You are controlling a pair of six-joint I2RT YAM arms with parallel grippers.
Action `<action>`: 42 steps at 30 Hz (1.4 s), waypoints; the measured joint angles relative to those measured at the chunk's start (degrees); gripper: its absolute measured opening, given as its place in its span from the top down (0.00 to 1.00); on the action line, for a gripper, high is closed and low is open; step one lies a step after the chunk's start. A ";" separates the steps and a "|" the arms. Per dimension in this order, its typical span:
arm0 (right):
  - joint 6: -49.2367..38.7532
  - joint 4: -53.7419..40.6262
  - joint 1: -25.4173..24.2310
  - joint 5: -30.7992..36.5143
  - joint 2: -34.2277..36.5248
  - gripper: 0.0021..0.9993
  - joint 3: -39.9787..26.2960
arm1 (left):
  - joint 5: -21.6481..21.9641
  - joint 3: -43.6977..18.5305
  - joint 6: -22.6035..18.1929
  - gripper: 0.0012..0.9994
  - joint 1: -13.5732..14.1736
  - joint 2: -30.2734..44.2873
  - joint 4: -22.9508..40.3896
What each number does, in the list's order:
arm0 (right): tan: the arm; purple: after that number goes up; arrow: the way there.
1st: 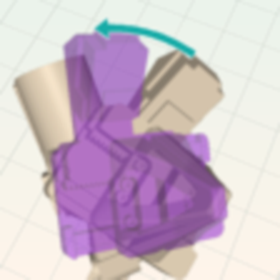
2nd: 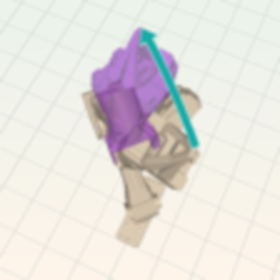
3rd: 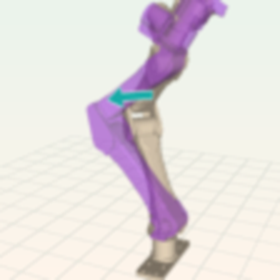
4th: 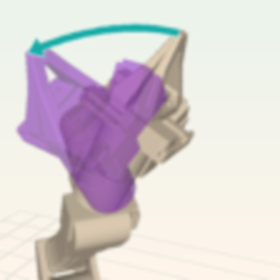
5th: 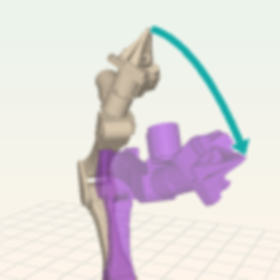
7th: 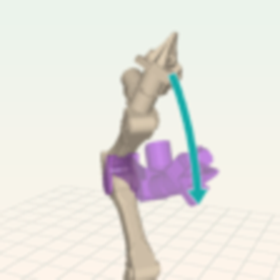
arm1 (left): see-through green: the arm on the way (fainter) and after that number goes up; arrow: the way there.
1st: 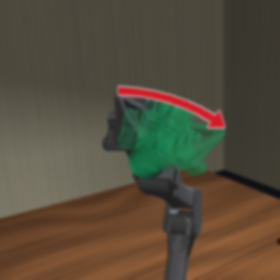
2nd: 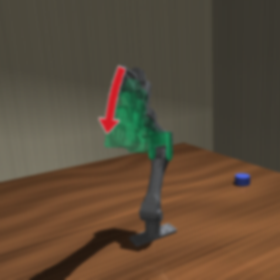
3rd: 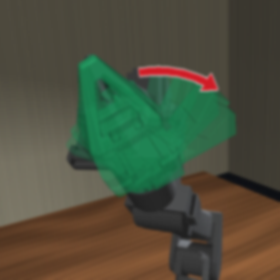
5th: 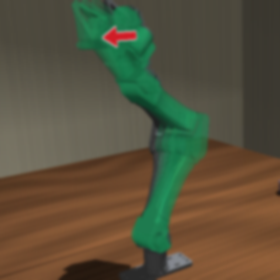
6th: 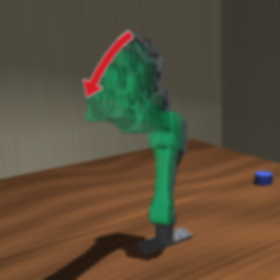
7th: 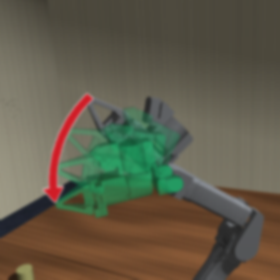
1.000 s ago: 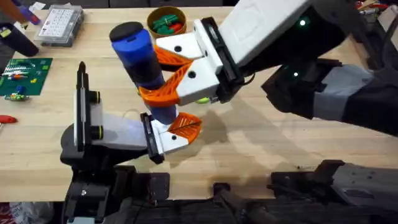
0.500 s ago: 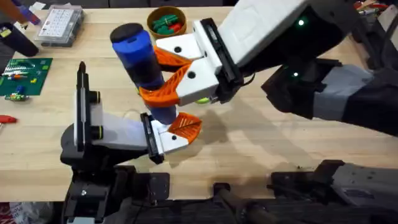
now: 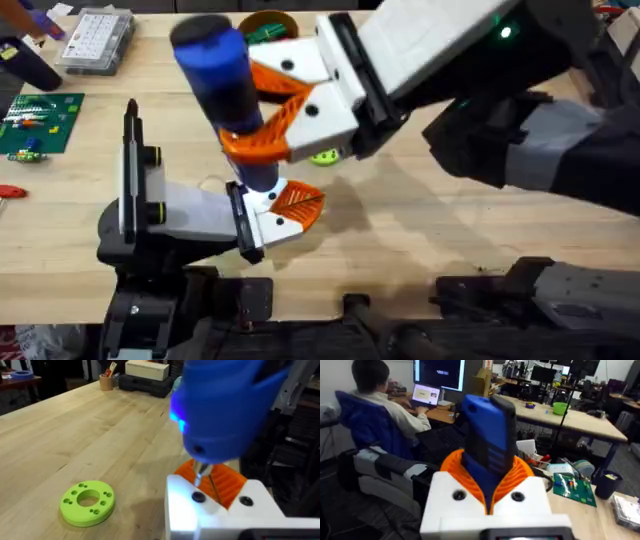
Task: Pick up the gripper from the table and insert it into the empty holder that is missing its gripper. Then pick up a screw, insert it into the mounting hole, and use the screwdriver to tighten it. Finally, clean up the table by picking up the vegetable and placing it into the bucket.
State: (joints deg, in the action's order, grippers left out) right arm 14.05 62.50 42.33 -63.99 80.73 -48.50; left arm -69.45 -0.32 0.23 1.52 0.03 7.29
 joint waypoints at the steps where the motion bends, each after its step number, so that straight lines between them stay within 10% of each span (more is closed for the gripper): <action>1: 0.62 -0.03 -0.28 0.02 0.00 0.99 -0.71 | 0.00 0.00 0.00 1.00 0.00 0.00 0.00; 11: -3.77 -34.66 -3.86 1.72 -1.48 0.99 -18.68 | 0.00 0.00 -0.02 1.00 0.02 0.00 0.00; 19: -24.95 -80.47 -4.81 25.91 -1.62 0.99 -31.58 | 0.00 0.00 0.00 1.00 0.00 0.00 0.02; 42: -62.67 -105.54 -16.20 77.36 16.25 0.99 -33.17 | 1.07 0.00 -0.02 1.00 0.00 0.00 -0.24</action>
State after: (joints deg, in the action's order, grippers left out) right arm -48.62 -43.04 26.13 13.38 96.98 -81.67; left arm -68.38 -0.32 0.21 1.52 0.03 7.05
